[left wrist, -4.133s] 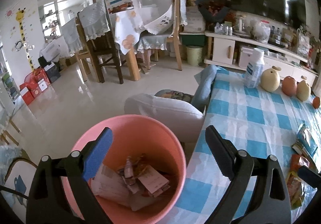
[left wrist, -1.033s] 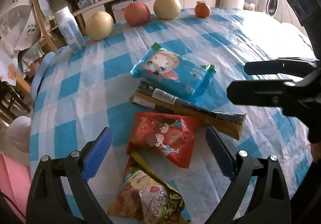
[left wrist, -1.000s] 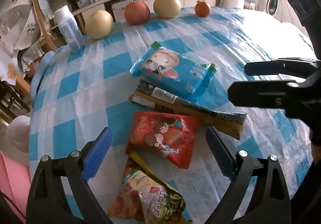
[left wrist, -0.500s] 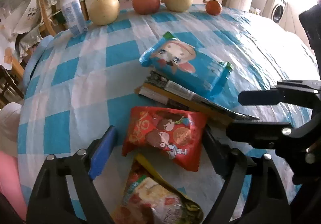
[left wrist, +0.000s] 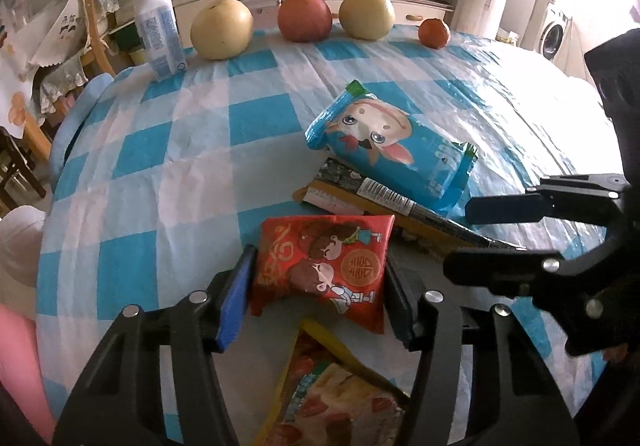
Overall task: Collect trash
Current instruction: 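Grasp the red snack bag with the left tool while the right tool grasps the brown stick wrapper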
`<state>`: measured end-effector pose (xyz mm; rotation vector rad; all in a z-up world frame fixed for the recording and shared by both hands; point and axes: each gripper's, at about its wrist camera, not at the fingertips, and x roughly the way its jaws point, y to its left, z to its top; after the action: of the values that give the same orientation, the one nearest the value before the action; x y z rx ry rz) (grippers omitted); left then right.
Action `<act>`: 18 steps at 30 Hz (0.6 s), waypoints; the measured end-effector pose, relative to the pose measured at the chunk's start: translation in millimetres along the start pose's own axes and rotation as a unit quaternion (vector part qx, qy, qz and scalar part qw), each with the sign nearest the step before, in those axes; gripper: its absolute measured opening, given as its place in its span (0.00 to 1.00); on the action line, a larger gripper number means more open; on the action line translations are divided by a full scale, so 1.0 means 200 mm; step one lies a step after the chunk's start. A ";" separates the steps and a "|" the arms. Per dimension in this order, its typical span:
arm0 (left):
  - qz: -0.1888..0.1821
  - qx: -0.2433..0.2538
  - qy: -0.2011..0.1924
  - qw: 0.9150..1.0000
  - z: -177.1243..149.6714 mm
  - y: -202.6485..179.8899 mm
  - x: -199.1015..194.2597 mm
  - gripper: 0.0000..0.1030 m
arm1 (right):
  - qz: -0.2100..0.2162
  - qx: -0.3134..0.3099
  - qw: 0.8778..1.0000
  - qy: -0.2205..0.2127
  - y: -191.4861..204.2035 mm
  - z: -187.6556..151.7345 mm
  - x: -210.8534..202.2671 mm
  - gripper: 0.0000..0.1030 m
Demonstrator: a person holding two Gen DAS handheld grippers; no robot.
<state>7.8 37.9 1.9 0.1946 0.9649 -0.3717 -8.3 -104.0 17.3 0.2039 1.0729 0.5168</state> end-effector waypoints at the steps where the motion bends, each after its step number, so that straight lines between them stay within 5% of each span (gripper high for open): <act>1: 0.000 0.001 -0.001 1.000 0.00 0.00 0.00 0.56 | 0.002 0.001 1.000 0.000 0.00 0.00 0.00 0.57; 18: -0.008 -0.060 -0.009 0.998 -0.03 0.19 -0.07 0.53 | 0.018 -0.022 1.000 0.008 0.06 0.02 0.04 0.57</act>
<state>11.5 78.0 9.5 0.0733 0.9691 -0.3287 -5.1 -88.7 17.7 0.1804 1.0739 0.5755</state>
